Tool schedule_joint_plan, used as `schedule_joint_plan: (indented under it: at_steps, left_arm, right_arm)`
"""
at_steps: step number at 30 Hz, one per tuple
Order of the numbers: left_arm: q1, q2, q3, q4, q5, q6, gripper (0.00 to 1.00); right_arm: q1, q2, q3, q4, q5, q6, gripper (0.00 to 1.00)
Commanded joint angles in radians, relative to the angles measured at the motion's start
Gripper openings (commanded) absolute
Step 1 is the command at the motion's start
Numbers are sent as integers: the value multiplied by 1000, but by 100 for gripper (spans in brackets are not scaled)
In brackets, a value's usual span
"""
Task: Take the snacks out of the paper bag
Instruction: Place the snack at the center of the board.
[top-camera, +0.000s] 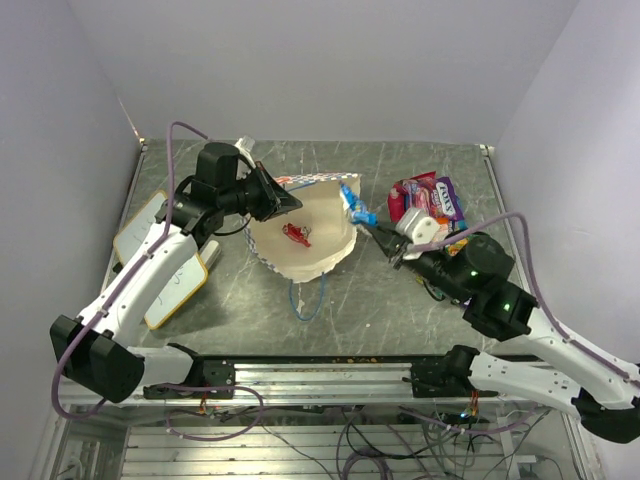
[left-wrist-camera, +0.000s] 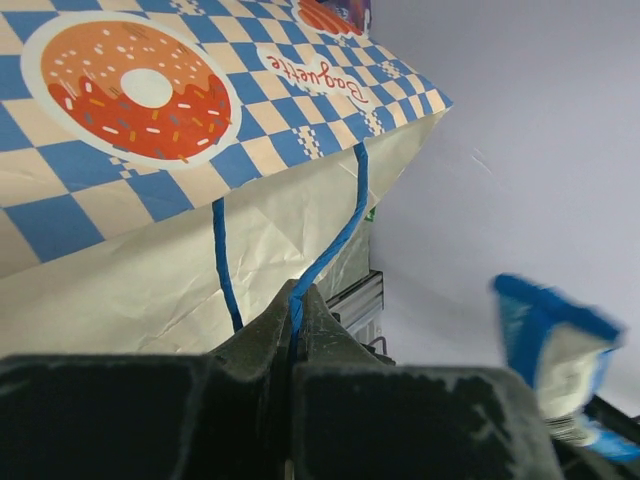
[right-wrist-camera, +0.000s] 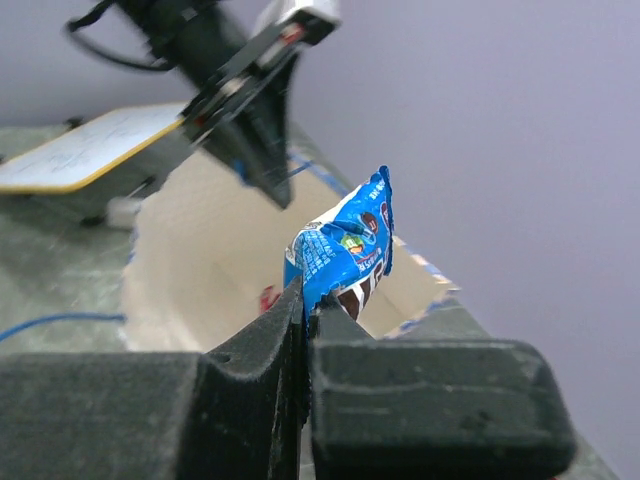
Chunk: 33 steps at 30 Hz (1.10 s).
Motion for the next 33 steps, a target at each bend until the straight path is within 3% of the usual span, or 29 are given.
schedule_joint_plan:
  at_steps: [1,3,6,8,10,15,19,24,29,33]
  left_arm:
    - [6,14,22,-40,-32,14,7]
    - [7,33,52,-58,-22,31,7]
    - [7,35,49,-35,-23,20,7]
    - [7,23,22,7,-8,-5,7]
    - [6,15,18,14,-2,-7,7]
    - [6,8,43,-30,-1,26,7]
    - [6,-32,-17,84,58,-12,7]
    - [5,-48,5,94,90,18,7]
    - [5,-85,-38,163,121,-11,7]
    - [4,-91,-26,126,128,10,7]
  right_arm:
    - [0,-15,60,84,249,-23,0]
    - [0,-4,33,202,393,-64,0]
    - [-8,87,-8,434,738,-191,0]
    - [-55,185,0,481,867,-269,0]
    - [-140,252,7,398,853,-187,0]
    - [-377,327,-5,153,670,226,0]
    - [-530,406,-31,54,594,388,0]
    - [-639,485,-43,-20,539,434,0]
    - [-654,527,-52,-54,571,393,0]
    - [-654,529,-77,-81,575,394,0]
